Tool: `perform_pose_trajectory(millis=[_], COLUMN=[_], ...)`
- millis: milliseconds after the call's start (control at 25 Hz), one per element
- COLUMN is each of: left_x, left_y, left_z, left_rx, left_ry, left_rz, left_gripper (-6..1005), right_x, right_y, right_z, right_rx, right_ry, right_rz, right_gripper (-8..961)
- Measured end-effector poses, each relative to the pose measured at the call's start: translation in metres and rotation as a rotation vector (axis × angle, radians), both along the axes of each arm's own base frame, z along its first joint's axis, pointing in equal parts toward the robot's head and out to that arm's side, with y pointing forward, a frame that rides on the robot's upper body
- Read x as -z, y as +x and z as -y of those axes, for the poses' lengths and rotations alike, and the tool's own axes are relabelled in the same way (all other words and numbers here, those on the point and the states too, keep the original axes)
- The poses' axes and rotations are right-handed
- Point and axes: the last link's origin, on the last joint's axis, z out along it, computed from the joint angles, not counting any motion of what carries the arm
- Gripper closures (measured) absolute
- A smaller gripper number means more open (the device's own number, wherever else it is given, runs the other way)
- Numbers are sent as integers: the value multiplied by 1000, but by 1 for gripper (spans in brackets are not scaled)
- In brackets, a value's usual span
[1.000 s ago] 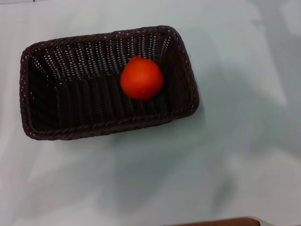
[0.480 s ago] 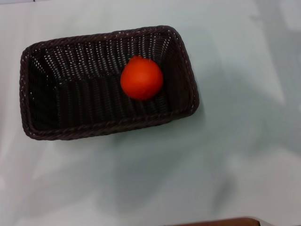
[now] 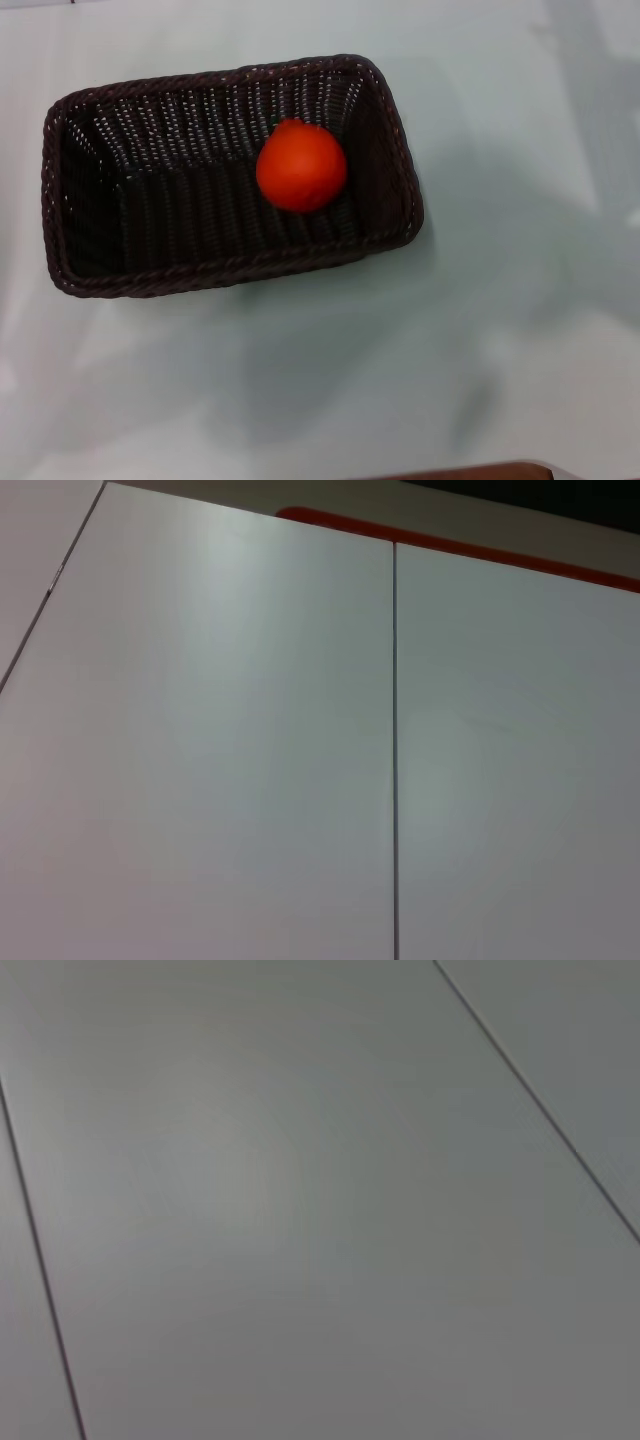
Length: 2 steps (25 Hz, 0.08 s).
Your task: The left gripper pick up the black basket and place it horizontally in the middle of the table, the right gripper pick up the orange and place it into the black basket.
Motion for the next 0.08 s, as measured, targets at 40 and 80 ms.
perform_pose_trajectory(millis=[40, 80], left_x=[0, 0], left_y=[0, 0], left_z=[0, 0], left_rx=[0, 0], left_ry=[0, 0], left_rz=[0, 1], left_gripper=[464, 464], right_x=[0, 0], right_y=[0, 0], right_z=[0, 1], right_rx=[1, 1], right_ry=[3, 6], right_rz=[-5, -10], right_gripper=[176, 176])
